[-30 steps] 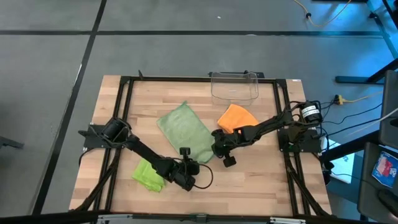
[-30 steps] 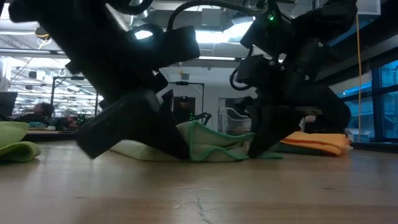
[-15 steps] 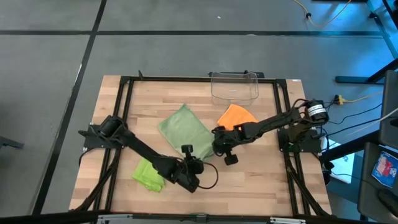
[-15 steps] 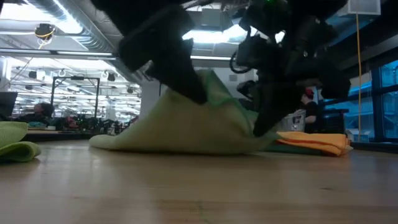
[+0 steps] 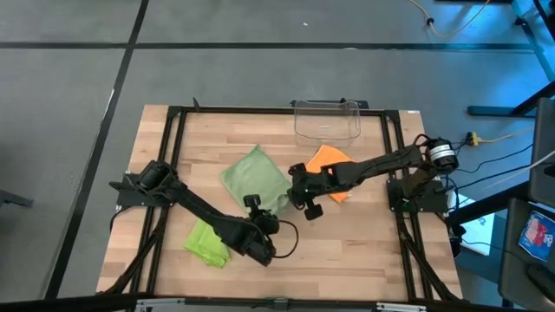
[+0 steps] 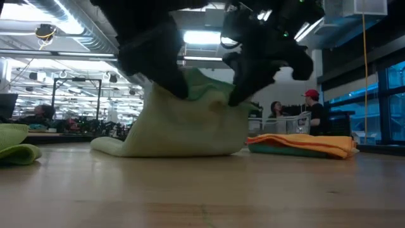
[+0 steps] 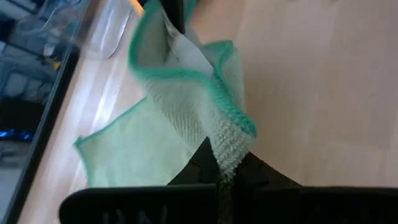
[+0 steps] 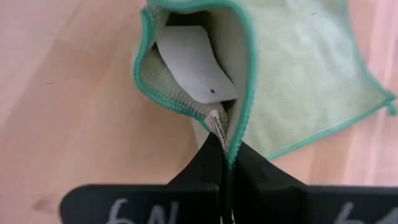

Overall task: Fold microfiber towels
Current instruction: Fold the light green microfiber cloth

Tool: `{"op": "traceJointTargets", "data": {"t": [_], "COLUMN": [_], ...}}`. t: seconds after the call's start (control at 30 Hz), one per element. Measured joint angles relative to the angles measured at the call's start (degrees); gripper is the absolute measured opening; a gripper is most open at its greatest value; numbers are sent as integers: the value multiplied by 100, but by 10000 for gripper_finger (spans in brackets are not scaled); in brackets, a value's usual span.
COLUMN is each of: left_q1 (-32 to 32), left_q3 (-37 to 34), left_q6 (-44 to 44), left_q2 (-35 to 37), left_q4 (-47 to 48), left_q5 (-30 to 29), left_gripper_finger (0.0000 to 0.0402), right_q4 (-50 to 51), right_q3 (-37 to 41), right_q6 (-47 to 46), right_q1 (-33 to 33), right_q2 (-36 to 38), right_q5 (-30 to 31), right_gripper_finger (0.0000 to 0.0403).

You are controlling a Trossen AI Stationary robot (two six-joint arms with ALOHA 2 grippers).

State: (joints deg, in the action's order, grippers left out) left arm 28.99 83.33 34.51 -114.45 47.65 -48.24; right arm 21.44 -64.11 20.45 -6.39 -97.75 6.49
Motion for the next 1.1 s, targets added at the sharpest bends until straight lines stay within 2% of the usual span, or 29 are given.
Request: {"op": "traceJointTargets", "data": {"t": [0.27, 0.77, 1.1], "left_q1": [-53, -399, -458], "left_q3": [2, 7, -30], "left_q6": [602, 738, 1118], "left_q2": [0, 7, 17], "left_q4": [858, 1966, 3141], "left_q5": [-96, 98, 156], "left_gripper_finger": [0, 0, 0], "right_q4": [-373, -1500, -1251], "right_q3": [-90, -113, -1138], "right_q6": [329, 1155, 1518], "right_q1": [451, 894, 1185], "right_q2": [-19, -291, -1228], "right_q5": [-7, -99, -355], "right_gripper_finger": [9, 6, 6]}}
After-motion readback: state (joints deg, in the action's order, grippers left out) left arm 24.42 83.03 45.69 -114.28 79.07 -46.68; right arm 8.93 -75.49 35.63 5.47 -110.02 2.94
